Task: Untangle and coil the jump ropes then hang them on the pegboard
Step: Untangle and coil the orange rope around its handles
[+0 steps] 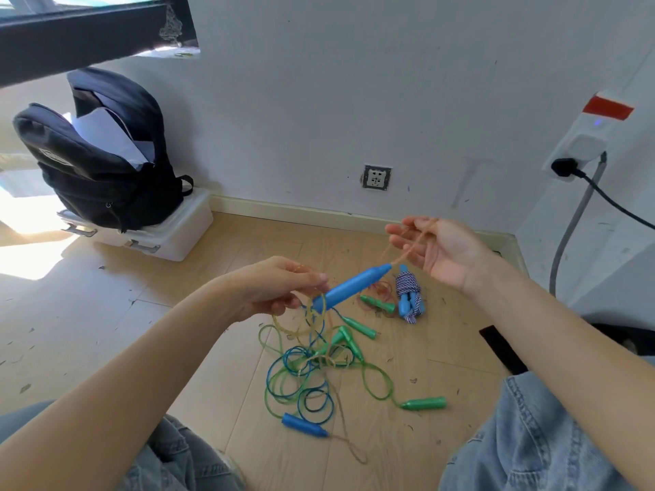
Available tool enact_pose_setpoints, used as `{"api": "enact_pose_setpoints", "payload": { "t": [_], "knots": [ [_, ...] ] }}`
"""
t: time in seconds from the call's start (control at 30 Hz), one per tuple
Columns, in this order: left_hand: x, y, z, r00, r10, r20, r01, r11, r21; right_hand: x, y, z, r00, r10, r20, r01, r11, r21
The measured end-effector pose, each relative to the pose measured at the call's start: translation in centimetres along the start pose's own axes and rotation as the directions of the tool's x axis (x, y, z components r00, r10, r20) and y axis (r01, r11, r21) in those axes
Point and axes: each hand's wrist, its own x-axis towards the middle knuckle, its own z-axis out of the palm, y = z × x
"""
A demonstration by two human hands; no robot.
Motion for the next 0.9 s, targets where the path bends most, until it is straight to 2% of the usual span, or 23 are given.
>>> {"api": "enact_pose_setpoints", "payload": {
  "t": [0.1, 0.13, 0.2, 0.23, 0.3, 0.33, 0.37, 0.4, 0.43, 0.5, 0.57, 0.63, 0.7, 0.77, 0.83, 0.9],
  "knots": [
    [0.4, -0.2, -0.1, 0.971, 0.049, -0.235, -0.040, 0.998, 0.042, -0.3, 0.2, 0.1, 1.000, -0.028, -0.003, 0.026, 0.972, -0.232],
    [0.4, -0.1, -0.2, 0.960, 0.076, -0.271, -0.073, 0.997, 0.020, -0.4, 0.4, 0.3, 0.999, -0.031, 0.020, 0.036, 0.948, -0.317],
    [0.2, 0.2, 0.0, 0.962, 0.136, -0.236, -0.142, 0.990, -0.008, -0.8, 1.2, 0.8, 0.990, -0.059, 0.127, 0.117, 0.848, -0.516],
    [0.0, 0.4, 0.3, 0.970, 0.168, -0.177, -0.170, 0.985, 0.007, -0.9, 1.7, 1.1, 0.974, -0.097, 0.204, 0.208, 0.738, -0.642],
    [-0.2, 0.8, 1.1, 0.970, 0.240, -0.049, -0.237, 0.970, 0.052, -1.0, 2.6, 1.7, 0.903, -0.189, 0.386, 0.430, 0.372, -0.823],
    [-0.3, 1.0, 1.4, 0.962, 0.272, -0.003, -0.271, 0.960, 0.065, -1.0, 2.9, 1.9, 0.852, -0.202, 0.483, 0.515, 0.166, -0.841],
    [-0.3, 1.1, 1.7, 0.956, 0.292, 0.034, -0.294, 0.954, 0.067, -0.9, 3.2, 2.1, 0.812, -0.173, 0.557, 0.567, 0.013, -0.823],
    [-0.3, 1.2, 1.9, 0.952, 0.298, 0.066, -0.302, 0.951, 0.060, -0.9, 3.3, 2.0, 0.790, -0.118, 0.601, 0.598, -0.064, -0.799],
    [-0.3, 1.3, 1.9, 0.952, 0.293, 0.093, -0.299, 0.953, 0.056, -0.9, 3.4, 1.9, 0.782, -0.057, 0.620, 0.615, -0.084, -0.784],
    [-0.4, 1.3, 1.9, 0.952, 0.277, 0.130, -0.287, 0.955, 0.070, -0.9, 3.2, 1.6, 0.793, 0.024, 0.609, 0.610, -0.049, -0.791],
    [-0.4, 1.3, 1.8, 0.949, 0.275, 0.152, -0.289, 0.954, 0.084, -0.8, 3.1, 1.5, 0.820, 0.038, 0.570, 0.566, 0.083, -0.820],
    [-0.4, 1.3, 1.9, 0.944, 0.280, 0.178, -0.299, 0.950, 0.092, -0.9, 2.7, 1.6, 0.832, 0.108, 0.544, 0.501, 0.273, -0.821],
    [-0.4, 1.2, 1.9, 0.934, 0.277, 0.226, -0.310, 0.943, 0.125, -1.2, 2.4, 1.6, 0.791, 0.271, 0.548, 0.440, 0.370, -0.818],
    [-0.4, 1.1, 1.8, 0.928, 0.255, 0.273, -0.304, 0.940, 0.154, -1.5, 2.2, 1.5, 0.748, 0.389, 0.538, 0.407, 0.371, -0.835],
    [-0.4, 0.9, 1.6, 0.934, 0.245, 0.260, -0.292, 0.942, 0.162, -1.5, 2.0, 1.2, 0.772, 0.381, 0.509, 0.391, 0.347, -0.853],
    [-0.2, 0.7, 1.2, 0.946, 0.241, 0.218, -0.280, 0.945, 0.171, -1.1, 1.7, 0.9, 0.849, 0.272, 0.454, 0.333, 0.390, -0.858]
  ]
}}
